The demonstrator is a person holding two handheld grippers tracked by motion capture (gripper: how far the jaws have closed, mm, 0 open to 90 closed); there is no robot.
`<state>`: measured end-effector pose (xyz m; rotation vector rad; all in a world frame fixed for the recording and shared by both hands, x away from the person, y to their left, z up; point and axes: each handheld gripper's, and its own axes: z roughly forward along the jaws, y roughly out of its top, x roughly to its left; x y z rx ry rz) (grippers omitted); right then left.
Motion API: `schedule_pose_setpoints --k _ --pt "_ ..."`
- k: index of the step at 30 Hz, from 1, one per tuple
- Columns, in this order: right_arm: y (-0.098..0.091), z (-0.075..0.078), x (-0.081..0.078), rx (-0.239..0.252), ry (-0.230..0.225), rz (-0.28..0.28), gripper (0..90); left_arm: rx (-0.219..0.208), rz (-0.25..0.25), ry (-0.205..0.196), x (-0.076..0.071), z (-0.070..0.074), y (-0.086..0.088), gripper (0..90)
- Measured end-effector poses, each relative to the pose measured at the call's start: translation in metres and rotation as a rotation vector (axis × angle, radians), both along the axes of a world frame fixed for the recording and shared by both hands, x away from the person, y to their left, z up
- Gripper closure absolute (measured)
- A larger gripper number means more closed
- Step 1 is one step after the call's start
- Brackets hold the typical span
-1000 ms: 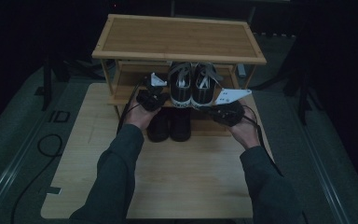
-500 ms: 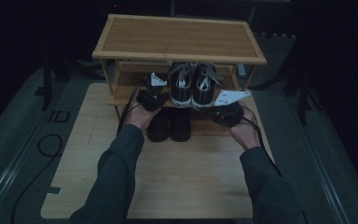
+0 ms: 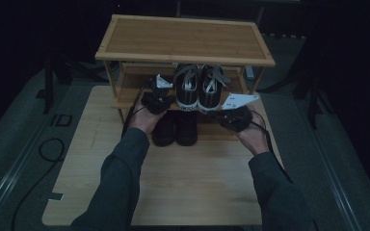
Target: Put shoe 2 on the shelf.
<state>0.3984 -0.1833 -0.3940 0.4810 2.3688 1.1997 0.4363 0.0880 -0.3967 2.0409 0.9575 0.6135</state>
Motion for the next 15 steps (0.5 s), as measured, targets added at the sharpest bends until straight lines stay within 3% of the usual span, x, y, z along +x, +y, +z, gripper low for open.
schedule_pose_setpoints --k 8,15 --pt "-0.007 -0.002 -0.004 0.003 0.019 0.018 88.0 -0.042 0.005 0.015 0.001 -0.001 0.003 90.0" --pt "-0.007 -0.009 -0.004 -0.017 0.042 0.027 86.7 -0.024 0.013 0.012 0.000 0.001 0.003 88.6"
